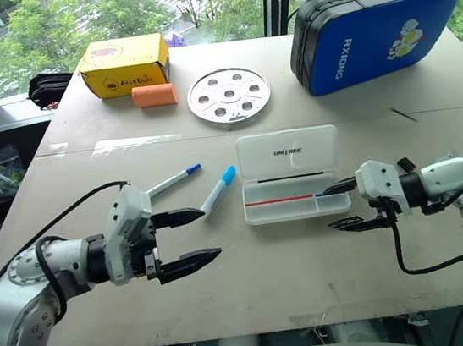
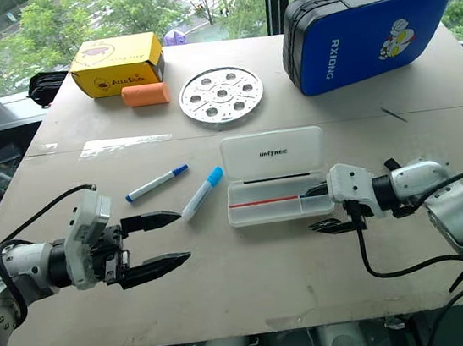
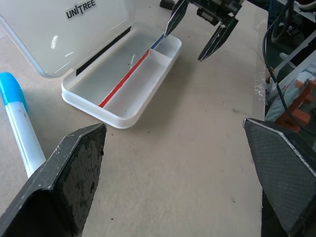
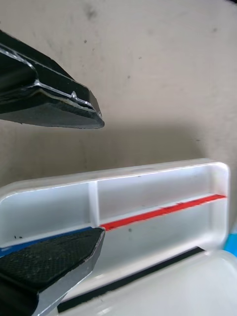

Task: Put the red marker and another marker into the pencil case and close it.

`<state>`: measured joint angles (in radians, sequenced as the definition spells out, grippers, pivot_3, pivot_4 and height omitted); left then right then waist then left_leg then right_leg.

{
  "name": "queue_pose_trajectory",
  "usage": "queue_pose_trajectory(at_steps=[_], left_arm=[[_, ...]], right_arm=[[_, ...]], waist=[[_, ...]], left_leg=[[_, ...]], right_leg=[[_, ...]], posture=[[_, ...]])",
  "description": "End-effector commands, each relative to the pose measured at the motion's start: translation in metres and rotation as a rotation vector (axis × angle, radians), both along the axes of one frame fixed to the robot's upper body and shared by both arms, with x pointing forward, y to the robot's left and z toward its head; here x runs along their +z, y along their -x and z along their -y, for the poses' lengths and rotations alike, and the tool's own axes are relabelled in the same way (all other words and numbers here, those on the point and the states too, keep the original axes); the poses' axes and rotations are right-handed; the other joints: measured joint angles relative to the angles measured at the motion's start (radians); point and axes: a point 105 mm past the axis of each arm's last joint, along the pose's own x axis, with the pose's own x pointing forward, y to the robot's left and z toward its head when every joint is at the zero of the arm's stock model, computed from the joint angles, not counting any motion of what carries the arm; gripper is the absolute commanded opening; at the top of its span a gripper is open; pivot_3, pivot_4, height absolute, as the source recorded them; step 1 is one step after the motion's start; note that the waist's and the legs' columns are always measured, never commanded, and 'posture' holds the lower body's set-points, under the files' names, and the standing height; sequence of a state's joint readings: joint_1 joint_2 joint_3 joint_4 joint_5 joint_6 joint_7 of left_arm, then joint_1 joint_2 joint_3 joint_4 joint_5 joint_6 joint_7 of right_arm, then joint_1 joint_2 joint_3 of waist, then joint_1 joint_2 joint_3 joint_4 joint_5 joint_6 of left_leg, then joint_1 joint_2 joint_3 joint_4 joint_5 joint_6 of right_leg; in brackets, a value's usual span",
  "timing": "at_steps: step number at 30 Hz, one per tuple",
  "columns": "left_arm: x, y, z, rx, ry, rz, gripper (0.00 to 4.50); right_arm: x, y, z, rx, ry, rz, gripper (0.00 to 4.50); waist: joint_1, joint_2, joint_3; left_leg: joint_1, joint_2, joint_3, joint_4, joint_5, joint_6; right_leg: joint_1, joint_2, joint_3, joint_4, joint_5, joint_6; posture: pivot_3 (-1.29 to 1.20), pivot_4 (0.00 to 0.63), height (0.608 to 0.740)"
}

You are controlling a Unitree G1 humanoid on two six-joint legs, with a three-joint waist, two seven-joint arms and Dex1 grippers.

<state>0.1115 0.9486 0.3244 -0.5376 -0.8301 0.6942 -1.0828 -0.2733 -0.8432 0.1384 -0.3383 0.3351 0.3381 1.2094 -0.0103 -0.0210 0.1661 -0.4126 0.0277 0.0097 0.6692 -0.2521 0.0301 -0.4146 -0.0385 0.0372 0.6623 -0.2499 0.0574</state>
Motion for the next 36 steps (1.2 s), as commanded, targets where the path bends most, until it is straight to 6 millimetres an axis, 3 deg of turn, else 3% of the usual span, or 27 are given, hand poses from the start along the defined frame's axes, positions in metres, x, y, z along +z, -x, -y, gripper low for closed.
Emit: queue_pose_trajectory(at_steps=[1,4,9,12,13,16,19,24,28,34,36], left_arm=[[0.007,-0.002,0.001,0.005,0.018,0.028,4.50],[0.008,-0.010,-0.005,0.059,0.031,0.030,4.50],[-0.003,-0.057,-0.052,0.294,-0.093,0.055,4.50],[-0.011,-0.080,-0.069,0.339,-0.174,0.069,4.50],[-0.012,-0.086,-0.072,0.344,-0.191,0.075,4.50],[-0.020,-0.111,-0.077,0.347,-0.255,0.089,4.50],[-0.036,-0.137,-0.075,0.325,-0.353,0.077,4.50],[-0.060,-0.157,-0.076,0.288,-0.479,0.050,4.50],[-0.072,-0.153,-0.078,0.206,-0.536,0.026,2.81],[-0.054,-0.146,-0.079,0.169,-0.443,0.050,0.10],[-0.043,-0.141,-0.075,0.144,-0.385,0.060,0.01]], right_arm=[[0.017,0.007,-0.006,0.002,-0.070,0.013,3.14],[0.025,0.011,-0.009,-0.009,-0.115,0.006,3.14],[0.061,0.030,-0.016,-0.015,-0.342,0.017,3.14],[0.072,0.026,-0.013,-0.099,-0.389,0.070,3.14],[0.073,0.026,-0.013,-0.112,-0.389,0.084,3.14],[0.078,0.030,-0.013,-0.151,-0.397,0.108,4.42],[0.078,0.034,-0.009,-0.213,-0.372,0.150,4.47],[0.072,0.045,-0.006,-0.244,-0.333,0.141,4.47],[0.070,0.049,-0.003,-0.281,-0.327,0.142,4.50],[0.065,0.051,0.001,-0.319,-0.326,0.132,4.50],[0.064,0.051,0.002,-0.326,-0.326,0.130,4.50]], waist=[[0.000,0.000,0.000],[0.002,0.000,0.000],[0.007,0.000,0.000],[0.006,0.000,0.000],[0.007,0.000,0.000],[0.013,0.000,0.000],[0.029,0.000,0.000],[0.026,-0.001,-0.002],[0.023,0.003,-0.008],[0.018,0.004,-0.010],[0.017,0.004,-0.010]], left_leg=[[0.000,0.000,0.000,0.000,0.000,0.000],[0.000,0.000,0.000,0.000,0.000,0.000],[0.000,-0.001,-0.002,0.000,0.000,0.000],[0.000,-0.003,-0.003,0.000,0.000,0.000],[0.000,-0.003,-0.003,0.000,0.000,0.000],[-0.001,-0.004,-0.003,0.000,0.000,0.000],[-0.002,-0.005,-0.002,0.002,0.000,0.000],[-0.003,-0.005,-0.001,0.002,0.000,0.000],[-0.001,-0.005,-0.002,0.002,0.000,0.000],[-0.001,-0.005,-0.002,0.002,0.000,0.000],[-0.001,-0.005,-0.002,0.002,0.000,0.000]], right_leg=[[0.000,0.000,0.000,0.000,0.000,0.000],[0.000,0.000,0.000,0.000,0.000,0.000],[0.001,0.000,-0.002,0.000,0.000,0.000],[0.001,0.001,-0.003,0.000,0.000,0.000],[0.001,0.001,-0.003,0.000,0.000,0.000],[0.001,0.000,-0.004,0.000,0.000,0.000],[0.002,0.000,-0.008,0.000,0.000,0.000],[0.003,0.000,-0.008,-0.001,0.000,0.000],[0.004,0.000,-0.009,0.001,0.000,0.000],[0.005,0.000,-0.009,0.001,0.000,0.000],[0.004,0.000,-0.008,0.000,0.000,0.000]], posture=[[0.00,0.150,0.740],[0.00,0.150,0.740],[0.00,0.150,0.740],[0.00,0.150,0.740],[0.00,0.150,0.740],[0.00,0.150,0.740],[0.00,0.150,0.740],[0.00,0.150,0.740],[0.00,0.150,0.740],[0.00,0.150,0.740],[0.00,0.150,0.740]])
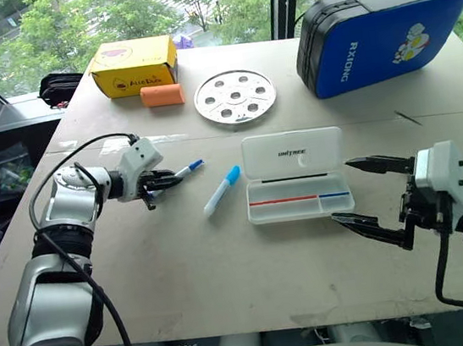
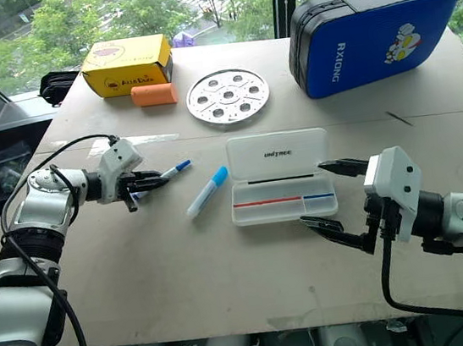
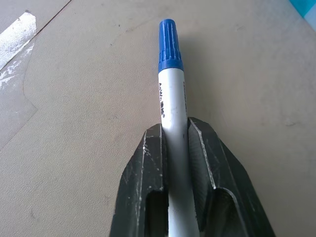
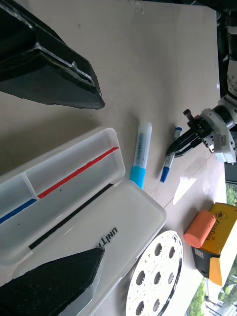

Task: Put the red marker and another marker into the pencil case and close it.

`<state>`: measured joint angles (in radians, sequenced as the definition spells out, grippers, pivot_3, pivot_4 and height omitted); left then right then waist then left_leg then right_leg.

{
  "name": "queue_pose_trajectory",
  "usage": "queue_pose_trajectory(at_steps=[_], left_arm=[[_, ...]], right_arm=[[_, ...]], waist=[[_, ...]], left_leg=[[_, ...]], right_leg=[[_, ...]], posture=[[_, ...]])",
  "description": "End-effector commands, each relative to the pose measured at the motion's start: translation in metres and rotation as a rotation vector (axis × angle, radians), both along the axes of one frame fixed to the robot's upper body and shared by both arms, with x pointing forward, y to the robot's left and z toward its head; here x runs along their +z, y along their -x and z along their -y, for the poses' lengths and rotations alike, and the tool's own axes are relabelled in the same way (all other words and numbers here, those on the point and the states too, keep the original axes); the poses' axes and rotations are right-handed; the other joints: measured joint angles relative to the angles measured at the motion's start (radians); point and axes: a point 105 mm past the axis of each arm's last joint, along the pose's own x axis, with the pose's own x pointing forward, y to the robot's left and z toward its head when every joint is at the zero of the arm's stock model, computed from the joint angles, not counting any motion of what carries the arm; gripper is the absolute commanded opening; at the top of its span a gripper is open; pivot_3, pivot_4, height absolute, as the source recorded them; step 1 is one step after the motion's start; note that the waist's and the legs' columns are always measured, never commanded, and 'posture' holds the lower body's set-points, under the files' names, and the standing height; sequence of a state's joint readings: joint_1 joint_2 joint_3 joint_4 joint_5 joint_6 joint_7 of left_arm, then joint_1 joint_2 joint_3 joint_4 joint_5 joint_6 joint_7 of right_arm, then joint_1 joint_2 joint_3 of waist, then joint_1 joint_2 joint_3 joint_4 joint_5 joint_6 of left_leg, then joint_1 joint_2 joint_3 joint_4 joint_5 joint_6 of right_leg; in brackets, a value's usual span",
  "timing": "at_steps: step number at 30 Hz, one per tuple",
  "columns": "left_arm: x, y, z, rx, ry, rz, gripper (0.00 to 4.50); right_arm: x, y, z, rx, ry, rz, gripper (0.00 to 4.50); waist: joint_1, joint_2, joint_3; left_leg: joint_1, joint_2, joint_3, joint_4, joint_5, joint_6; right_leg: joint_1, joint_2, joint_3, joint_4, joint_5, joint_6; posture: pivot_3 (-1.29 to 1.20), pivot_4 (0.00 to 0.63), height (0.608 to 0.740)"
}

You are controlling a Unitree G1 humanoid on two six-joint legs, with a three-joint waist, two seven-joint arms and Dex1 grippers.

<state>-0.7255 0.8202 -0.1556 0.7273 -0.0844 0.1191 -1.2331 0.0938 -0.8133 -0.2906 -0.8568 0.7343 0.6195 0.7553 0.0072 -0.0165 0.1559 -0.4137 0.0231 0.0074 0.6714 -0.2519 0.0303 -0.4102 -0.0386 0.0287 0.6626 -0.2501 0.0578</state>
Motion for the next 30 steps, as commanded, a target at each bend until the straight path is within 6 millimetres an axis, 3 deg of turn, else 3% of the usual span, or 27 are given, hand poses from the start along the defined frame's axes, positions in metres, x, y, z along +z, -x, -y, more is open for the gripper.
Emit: queue_pose_trajectory(at_steps=[1,5,7,10,17,21,29,30], left_arm=[[0.013,0.019,0.009,-0.085,0.101,-0.042,0.01],[0.052,0.051,0.053,-0.238,0.187,-0.058,0.01],[0.059,0.065,0.078,-0.301,0.171,-0.043,0.01],[0.059,0.070,0.117,-0.336,0.156,-0.027,0.01],[0.053,0.047,0.176,-0.372,0.103,-0.086,0.01],[0.046,0.034,0.195,-0.408,0.054,-0.083,0.01],[0.040,0.029,0.227,-0.541,-0.016,-0.085,0.01],[0.039,0.029,0.230,-0.552,-0.016,-0.080,0.51]], right_arm=[[0.006,0.005,0.001,-0.004,0.007,0.052,4.50],[-0.004,0.008,0.016,-0.071,0.031,0.023,4.50],[-0.006,0.010,0.021,-0.098,0.034,0.018,4.50],[-0.008,0.013,0.024,-0.122,0.044,0.018,4.50],[-0.007,0.019,0.029,-0.168,0.076,0.027,4.50],[-0.007,0.022,0.029,-0.186,0.088,0.029,4.50],[-0.007,0.027,0.028,-0.234,0.099,0.038,4.50],[-0.008,0.028,0.028,-0.238,0.098,0.037,4.50]], waist=[[-0.002,0.000,0.000],[0.001,-0.003,0.002],[0.008,-0.004,0.002],[0.009,-0.003,0.002],[0.005,-0.003,0.002],[0.001,-0.003,0.002],[0.008,-0.003,0.002],[0.007,-0.003,0.002]], left_leg=[[0.000,0.000,0.000,0.000,0.000,0.000],[-0.002,0.002,-0.007,0.000,0.000,0.000],[-0.003,0.003,-0.009,0.001,0.000,0.000],[-0.001,0.001,-0.009,0.001,0.000,0.000],[-0.001,-0.001,-0.010,0.003,0.000,0.000],[-0.001,-0.001,-0.010,0.003,0.000,0.000],[-0.002,-0.001,-0.010,0.003,0.000,0.000],[-0.002,-0.001,-0.010,0.003,0.000,0.000]], right_leg=[[0.000,0.000,0.000,0.000,0.000,0.000],[-0.001,0.000,-0.001,0.000,0.000,0.000],[0.000,-0.001,-0.002,0.000,0.000,0.000],[0.002,-0.002,-0.002,0.000,0.000,0.000],[0.002,0.001,-0.003,0.000,0.000,0.000],[0.002,0.002,-0.002,0.000,0.000,0.000],[0.002,0.002,-0.003,-0.001,0.000,0.000],[0.002,0.002,-0.003,-0.001,0.000,0.000]], posture=[[0.00,0.150,0.740],[0.00,0.150,0.740],[0.00,0.150,0.740],[0.00,0.150,0.740],[0.00,0.150,0.740],[0.00,0.150,0.740],[0.00,0.150,0.740],[0.00,0.150,0.740]])
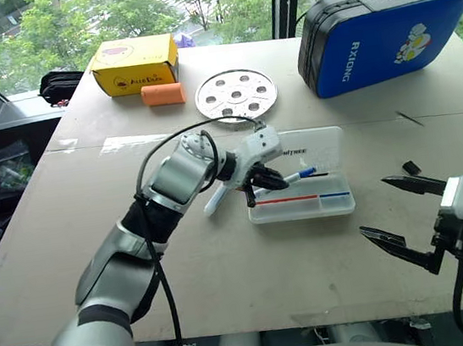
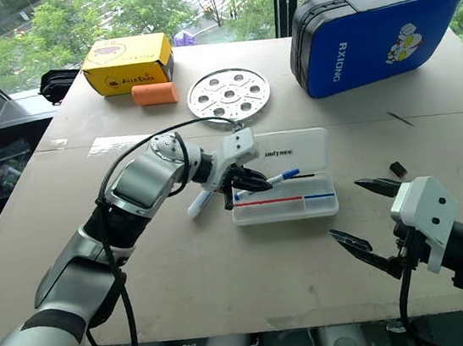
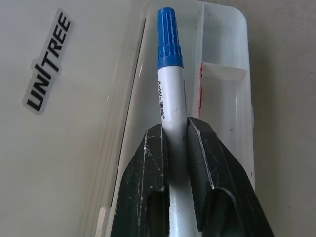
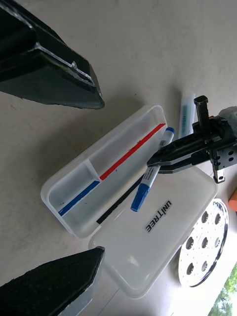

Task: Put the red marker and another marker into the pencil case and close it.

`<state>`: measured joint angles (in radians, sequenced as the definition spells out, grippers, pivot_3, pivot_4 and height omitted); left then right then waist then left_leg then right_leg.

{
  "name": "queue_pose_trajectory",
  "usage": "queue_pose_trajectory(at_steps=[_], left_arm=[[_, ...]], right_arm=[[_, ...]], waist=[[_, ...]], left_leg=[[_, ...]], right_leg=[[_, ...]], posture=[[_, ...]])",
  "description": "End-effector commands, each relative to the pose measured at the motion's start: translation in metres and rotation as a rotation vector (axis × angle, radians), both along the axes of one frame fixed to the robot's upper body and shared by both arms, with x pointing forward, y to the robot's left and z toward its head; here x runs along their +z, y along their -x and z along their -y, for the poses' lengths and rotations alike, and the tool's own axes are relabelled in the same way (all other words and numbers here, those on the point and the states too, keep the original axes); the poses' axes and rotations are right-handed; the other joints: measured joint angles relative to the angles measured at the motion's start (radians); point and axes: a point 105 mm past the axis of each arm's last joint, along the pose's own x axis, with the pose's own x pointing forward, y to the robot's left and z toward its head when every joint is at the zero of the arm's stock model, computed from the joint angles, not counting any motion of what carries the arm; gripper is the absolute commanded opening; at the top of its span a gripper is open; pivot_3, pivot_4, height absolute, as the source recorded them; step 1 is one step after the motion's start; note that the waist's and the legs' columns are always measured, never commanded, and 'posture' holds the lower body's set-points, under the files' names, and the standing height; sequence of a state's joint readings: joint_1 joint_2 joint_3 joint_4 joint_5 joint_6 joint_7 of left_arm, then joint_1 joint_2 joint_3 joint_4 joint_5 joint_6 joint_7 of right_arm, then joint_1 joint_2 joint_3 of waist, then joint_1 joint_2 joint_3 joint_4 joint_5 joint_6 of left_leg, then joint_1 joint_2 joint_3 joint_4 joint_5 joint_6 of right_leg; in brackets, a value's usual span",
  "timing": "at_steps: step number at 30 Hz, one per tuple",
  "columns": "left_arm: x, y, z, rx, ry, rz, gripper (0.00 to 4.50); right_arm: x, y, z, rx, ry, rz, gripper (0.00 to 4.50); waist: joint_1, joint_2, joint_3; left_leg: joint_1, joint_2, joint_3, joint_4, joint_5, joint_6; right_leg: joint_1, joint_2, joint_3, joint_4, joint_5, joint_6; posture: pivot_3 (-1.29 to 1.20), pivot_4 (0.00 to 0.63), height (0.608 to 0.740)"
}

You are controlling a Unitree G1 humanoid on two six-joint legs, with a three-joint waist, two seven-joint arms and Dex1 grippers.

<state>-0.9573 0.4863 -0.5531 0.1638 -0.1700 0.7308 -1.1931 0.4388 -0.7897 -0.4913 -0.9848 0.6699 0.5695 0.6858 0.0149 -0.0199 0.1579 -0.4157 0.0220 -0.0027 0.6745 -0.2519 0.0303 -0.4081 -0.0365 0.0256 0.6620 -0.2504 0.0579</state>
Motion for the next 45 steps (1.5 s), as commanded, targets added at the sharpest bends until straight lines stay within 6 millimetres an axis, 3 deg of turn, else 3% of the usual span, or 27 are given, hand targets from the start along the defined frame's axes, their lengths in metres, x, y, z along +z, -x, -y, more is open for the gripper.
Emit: queue_pose_trajectory(at_steps=[1,4,8,13,15,20,25,28,32,36,41,45], left_arm=[[0.012,-0.004,0.010,-0.045,0.014,0.067,1.05],[0.014,-0.004,0.008,-0.044,0.012,0.078,2.18],[0.027,0.006,-0.012,-0.010,0.048,0.026,3.72],[0.039,0.024,-0.051,0.167,0.155,-0.106,3.72],[0.034,0.028,-0.077,0.320,0.196,-0.124,3.72],[0.009,0.021,-0.114,0.666,0.205,-0.061,3.72],[-0.009,0.018,-0.112,0.806,0.198,-0.022,3.72],[-0.034,0.014,-0.116,0.894,0.120,0.017,3.72],[-0.053,0.011,-0.122,0.941,0.068,0.046,3.72],[-0.055,0.014,-0.122,0.919,0.077,0.044,2.58],[-0.041,0.012,-0.134,0.883,0.134,0.088,0.17],[-0.003,0.034,-0.130,0.634,0.297,0.010,0.19]], right_arm=[[0.008,0.004,-0.002,-0.018,0.015,0.051,4.50],[0.007,0.006,-0.003,-0.025,0.012,0.048,4.50],[0.006,0.007,-0.002,-0.028,0.005,0.043,4.50],[0.005,0.003,-0.002,-0.005,-0.001,0.037,4.50],[0.005,-0.001,-0.003,0.020,-0.006,0.033,4.50],[0.007,-0.004,-0.010,0.086,-0.028,0.024,4.50],[0.008,-0.005,-0.012,0.118,-0.025,0.023,4.50],[0.009,-0.007,-0.010,0.124,-0.015,0.027,4.50],[0.009,-0.008,-0.008,0.123,-0.004,0.028,4.50],[0.010,-0.008,-0.008,0.116,-0.003,0.029,4.50],[0.007,-0.007,-0.006,0.103,-0.003,0.024,4.50],[0.003,-0.007,-0.005,0.095,-0.010,0.017,4.50]], waist=[[-0.001,0.000,0.000],[-0.004,0.000,0.000],[-0.010,0.000,0.000],[-0.013,0.001,0.000],[-0.025,0.001,0.000],[-0.012,0.001,0.000],[0.004,0.000,0.000],[0.000,0.000,0.000],[-0.001,0.003,-0.003],[-0.001,0.005,-0.005],[-0.002,0.005,-0.005],[-0.004,0.004,-0.004]], left_leg=[[0.000,0.000,0.000,0.000,0.000,0.000],[0.000,0.000,-0.001,0.000,0.000,0.000],[0.000,0.001,-0.001,0.000,0.000,0.000],[0.001,0.001,-0.001,0.000,0.000,0.000],[0.001,0.002,-0.001,0.000,0.000,0.000],[0.001,0.002,-0.002,-0.001,0.000,0.000],[0.000,0.000,-0.002,0.000,0.000,0.000],[0.001,0.000,-0.002,0.000,0.000,0.000],[0.002,0.000,-0.002,-0.001,0.000,0.000],[0.006,0.000,-0.001,-0.001,0.000,0.000],[0.006,0.000,-0.001,-0.002,0.000,0.000],[0.005,0.001,-0.001,-0.002,0.000,0.000]], right_leg=[[0.000,0.000,0.000,0.000,0.000,0.000],[0.000,0.000,0.001,0.000,0.000,0.000],[-0.001,0.000,0.001,0.001,0.000,0.000],[-0.001,0.000,0.001,0.001,0.000,0.000],[-0.001,0.000,0.001,0.001,0.000,0.000],[-0.001,0.000,-0.001,0.001,0.000,0.000],[0.000,-0.003,-0.001,0.000,0.000,0.000],[0.000,-0.003,-0.001,0.000,0.000,0.000],[0.001,-0.002,0.000,0.001,0.000,0.000],[0.005,-0.002,0.000,0.001,0.000,0.000],[0.005,-0.002,0.000,0.000,0.000,0.000],[0.003,-0.002,-0.001,0.000,0.000,0.000]], posture=[[0.00,0.150,0.740],[0.00,0.150,0.740],[0.00,0.150,0.740],[0.00,0.150,0.740],[0.00,0.150,0.740],[0.00,0.150,0.740],[0.00,0.150,0.740],[0.00,0.150,0.740],[0.00,0.150,0.740],[0.00,0.150,0.740],[0.00,0.150,0.740],[0.00,0.150,0.740]])
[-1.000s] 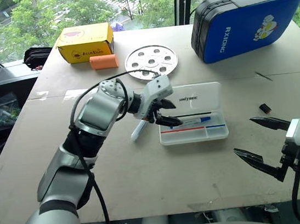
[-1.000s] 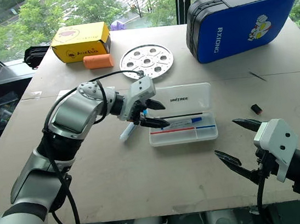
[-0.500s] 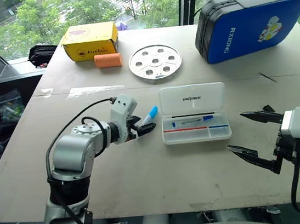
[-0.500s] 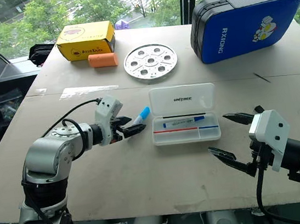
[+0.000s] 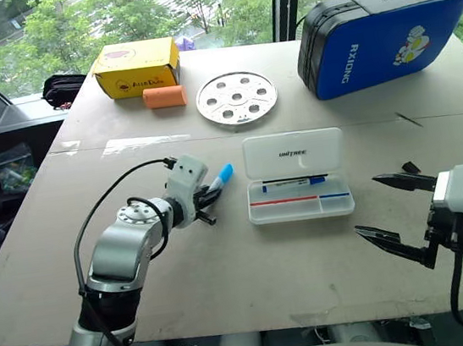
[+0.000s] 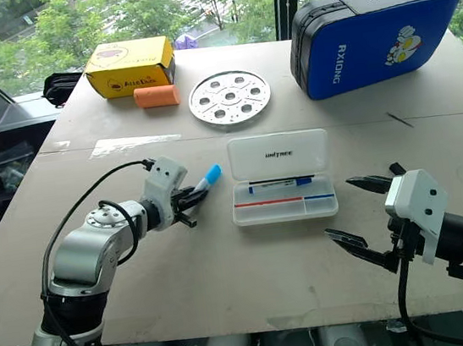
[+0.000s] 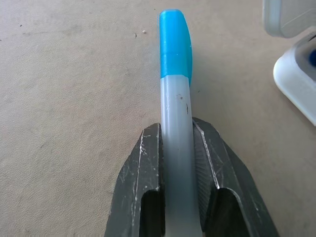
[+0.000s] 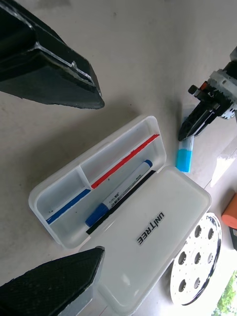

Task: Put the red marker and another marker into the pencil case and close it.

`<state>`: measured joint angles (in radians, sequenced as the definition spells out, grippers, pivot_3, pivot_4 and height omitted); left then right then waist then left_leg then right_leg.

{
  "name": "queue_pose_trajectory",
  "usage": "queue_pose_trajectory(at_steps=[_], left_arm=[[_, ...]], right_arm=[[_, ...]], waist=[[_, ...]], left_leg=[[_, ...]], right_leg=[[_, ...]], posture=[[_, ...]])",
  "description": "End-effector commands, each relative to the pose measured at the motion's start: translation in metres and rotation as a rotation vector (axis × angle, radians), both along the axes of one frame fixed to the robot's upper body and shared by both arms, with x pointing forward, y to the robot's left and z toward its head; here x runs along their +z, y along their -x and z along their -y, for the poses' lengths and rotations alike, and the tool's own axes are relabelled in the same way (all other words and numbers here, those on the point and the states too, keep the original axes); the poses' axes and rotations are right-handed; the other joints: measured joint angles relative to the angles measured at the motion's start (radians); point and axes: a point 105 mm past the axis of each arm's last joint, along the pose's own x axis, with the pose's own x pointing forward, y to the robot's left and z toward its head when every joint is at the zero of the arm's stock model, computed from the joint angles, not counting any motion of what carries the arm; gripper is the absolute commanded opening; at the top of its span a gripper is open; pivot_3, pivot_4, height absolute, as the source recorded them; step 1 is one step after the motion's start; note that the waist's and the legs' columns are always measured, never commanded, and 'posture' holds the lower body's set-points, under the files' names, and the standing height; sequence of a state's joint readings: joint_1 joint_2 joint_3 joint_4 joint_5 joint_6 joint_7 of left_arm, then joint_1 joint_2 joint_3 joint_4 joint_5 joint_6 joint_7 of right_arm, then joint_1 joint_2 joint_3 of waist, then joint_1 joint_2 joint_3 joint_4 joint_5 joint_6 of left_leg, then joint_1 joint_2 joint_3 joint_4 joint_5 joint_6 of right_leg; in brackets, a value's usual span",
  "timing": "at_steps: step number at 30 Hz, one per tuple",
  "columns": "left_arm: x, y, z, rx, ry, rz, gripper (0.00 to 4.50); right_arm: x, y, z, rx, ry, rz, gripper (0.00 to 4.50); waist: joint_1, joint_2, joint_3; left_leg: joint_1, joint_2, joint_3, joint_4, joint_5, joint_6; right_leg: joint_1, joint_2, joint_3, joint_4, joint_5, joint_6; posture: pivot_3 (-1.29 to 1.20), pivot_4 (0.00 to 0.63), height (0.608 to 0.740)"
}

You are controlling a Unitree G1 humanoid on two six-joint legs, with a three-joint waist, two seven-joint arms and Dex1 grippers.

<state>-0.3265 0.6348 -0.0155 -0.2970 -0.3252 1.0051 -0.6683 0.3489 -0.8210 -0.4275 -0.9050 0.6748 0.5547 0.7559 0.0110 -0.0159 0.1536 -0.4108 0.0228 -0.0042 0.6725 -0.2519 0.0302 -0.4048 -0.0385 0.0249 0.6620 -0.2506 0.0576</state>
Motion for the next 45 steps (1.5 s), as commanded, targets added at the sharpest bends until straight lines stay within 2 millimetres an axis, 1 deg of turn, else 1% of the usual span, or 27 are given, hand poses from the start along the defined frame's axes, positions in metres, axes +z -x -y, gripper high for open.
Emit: queue_pose_trajectory(at_steps=[1,3,5,6,9,10,12,15,19,22,34,35,36,37,38,39,40,41,43,45], left_arm=[[0.043,0.022,0.008,-0.258,0.138,0.032,0.19],[0.052,0.034,0.013,-0.383,0.154,-0.006,0.19],[0.059,0.044,0.029,-0.534,0.151,-0.044,0.19],[0.060,0.044,0.036,-0.586,0.133,-0.051,0.19],[0.059,0.034,0.058,-0.680,0.080,-0.041,0.19],[0.058,0.031,0.062,-0.693,0.066,-0.047,0.19],[0.053,0.024,0.076,-0.747,0.016,-0.042,0.19],[0.046,0.020,0.094,-0.825,-0.032,-0.061,0.19],[0.039,0.014,0.104,-0.857,-0.064,-0.065,0.19],[0.032,0.014,0.110,-0.885,-0.071,-0.085,0.19],[0.020,0.016,0.117,-0.914,-0.086,-0.114,0.19],[0.019,0.016,0.116,-0.912,-0.091,-0.114,0.99],[0.018,0.016,0.116,-0.910,-0.096,-0.114,1.25],[0.018,0.016,0.116,-0.914,-0.102,-0.112,1.41],[0.018,0.017,0.116,-0.915,-0.102,-0.111,2.11],[0.019,0.017,0.116,-0.913,-0.098,-0.109,2.43],[0.022,0.018,0.115,-0.910,-0.091,-0.105,2.85],[0.025,0.018,0.114,-0.904,-0.085,-0.101,3.43],[0.031,0.019,0.109,-0.891,-0.073,-0.094,4.29],[0.035,0.022,0.105,-0.888,-0.055,-0.094,4.29]], right_arm=[[0.005,0.002,0.000,0.004,0.000,0.036,4.50],[0.004,0.002,0.001,-0.001,0.000,0.034,4.50],[0.004,0.003,0.003,-0.009,0.000,0.032,4.50],[0.004,0.004,0.004,-0.012,0.001,0.032,4.50],[0.005,0.008,0.005,-0.019,0.007,0.032,4.50],[0.005,0.009,0.006,-0.021,0.010,0.034,4.50],[0.006,0.014,0.007,-0.021,0.032,0.049,4.50],[0.008,0.022,0.010,-0.030,0.050,0.050,4.50],[0.008,0.028,0.015,-0.057,0.062,0.048,4.50],[0.007,0.033,0.015,-0.078,0.063,0.042,4.50],[0.006,0.040,0.018,-0.115,0.064,0.049,4.50],[0.007,0.040,0.018,-0.116,0.064,0.051,4.50],[0.007,0.041,0.018,-0.117,0.065,0.051,4.50],[0.007,0.041,0.018,-0.117,0.065,0.052,4.50],[0.007,0.041,0.018,-0.118,0.065,0.053,4.50],[0.007,0.041,0.018,-0.119,0.066,0.054,4.50],[0.007,0.041,0.018,-0.119,0.066,0.054,4.50],[0.007,0.041,0.018,-0.119,0.066,0.055,4.50],[0.006,0.040,0.017,-0.118,0.066,0.054,4.50],[0.006,0.040,0.017,-0.118,0.066,0.052,4.50]], waist=[[0.001,0.000,0.000],[0.003,0.000,0.000],[0.010,0.000,0.000],[0.012,0.000,0.000],[0.012,0.000,0.000],[0.010,0.000,0.000],[0.005,-0.001,0.000],[0.002,-0.001,0.000],[-0.007,0.000,0.000],[0.000,0.000,0.000],[0.002,0.000,0.000],[0.002,0.000,0.000],[0.002,0.000,0.000],[0.002,0.000,0.000],[0.002,0.000,0.000],[0.002,0.000,0.000],[0.002,0.000,0.000],[0.002,0.000,0.000],[0.002,0.000,0.000],[0.001,0.000,0.000]], left_leg=[[-0.001,0.000,0.000,0.000,0.000,0.000],[-0.001,0.000,0.000,0.000,0.000,0.000],[-0.001,0.000,0.000,0.000,0.000,0.000],[-0.002,0.000,-0.001,0.000,0.000,0.000],[-0.002,-0.003,0.000,0.001,0.000,0.000],[-0.002,-0.003,0.000,0.001,0.000,0.000],[-0.003,-0.004,0.001,0.001,0.000,0.000],[-0.003,-0.003,0.001,0.001,0.000,0.000],[-0.002,-0.001,0.000,0.001,0.000,0.000],[-0.002,-0.001,0.000,0.001,0.000,0.000],[-0.002,-0.001,-0.001,0.001,0.000,0.000],[-0.002,-0.001,-0.001,0.001,0.000,0.000],[-0.002,-0.001,-0.001,0.001,0.000,0.000],[-0.002,-0.001,-0.001,0.001,0.000,0.000],[-0.002,-0.001,-0.001,0.001,0.000,0.000],[-0.002,-0.001,-0.001,0.001,0.000,0.000],[-0.002,-0.001,-0.001,0.001,0.000,0.000],[-0.002,-0.001,-0.001,0.001,0.000,0.000],[-0.002,-0.001,-0.001,0.001,0.000,0.000],[-0.002,-0.001,-0.001,0.001,0.000,0.000]], right_leg=[[0.000,0.000,0.000,0.000,0.000,0.000],[0.000,0.000,-0.001,-0.001,0.000,0.000],[0.000,-0.001,-0.001,-0.001,0.000,0.000],[0.000,-0.002,-0.003,-0.001,0.000,0.000],[0.001,-0.003,-0.002,-0.002,0.000,0.000],[0.001,-0.003,-0.002,-0.003,0.000,0.000],[0.001,-0.003,-0.002,-0.002,0.000,0.001],[0.001,-0.001,-0.002,-0.002,0.000,0.001],[0.000,0.001,0.000,-0.001,-0.001,0.001],[0.000,0.001,-0.001,-0.001,-0.001,0.001],[0.000,0.001,-0.001,-0.001,-0.001,0.001],[0.000,0.001,-0.001,-0.001,-0.001,0.001],[0.000,0.001,-0.001,-0.001,-0.001,0.001],[0.000,0.001,-0.001,-0.001,-0.001,0.001],[0.000,0.001,-0.001,-0.001,-0.001,0.001],[0.000,0.001,-0.001,-0.001,-0.001,0.001],[0.000,0.001,-0.001,-0.001,-0.001,0.001],[0.000,0.001,-0.001,-0.001,-0.001,0.001],[0.000,0.001,-0.001,-0.001,-0.001,0.001],[0.000,0.001,-0.001,-0.001,-0.001,0.001]], posture=[[0.00,0.150,0.740],[0.00,0.150,0.740],[0.00,0.150,0.740],[0.00,0.150,0.740],[0.00,0.150,0.740],[0.00,0.150,0.740],[0.00,0.150,0.740],[0.00,0.150,0.740],[0.00,0.150,0.740],[0.00,0.150,0.740],[0.00,0.150,0.740],[0.00,0.150,0.740],[0.00,0.150,0.740],[0.00,0.150,0.740],[0.00,0.150,0.740],[0.00,0.150,0.740],[0.00,0.150,0.740],[0.00,0.150,0.740],[0.00,0.150,0.740],[0.00,0.150,0.740]])
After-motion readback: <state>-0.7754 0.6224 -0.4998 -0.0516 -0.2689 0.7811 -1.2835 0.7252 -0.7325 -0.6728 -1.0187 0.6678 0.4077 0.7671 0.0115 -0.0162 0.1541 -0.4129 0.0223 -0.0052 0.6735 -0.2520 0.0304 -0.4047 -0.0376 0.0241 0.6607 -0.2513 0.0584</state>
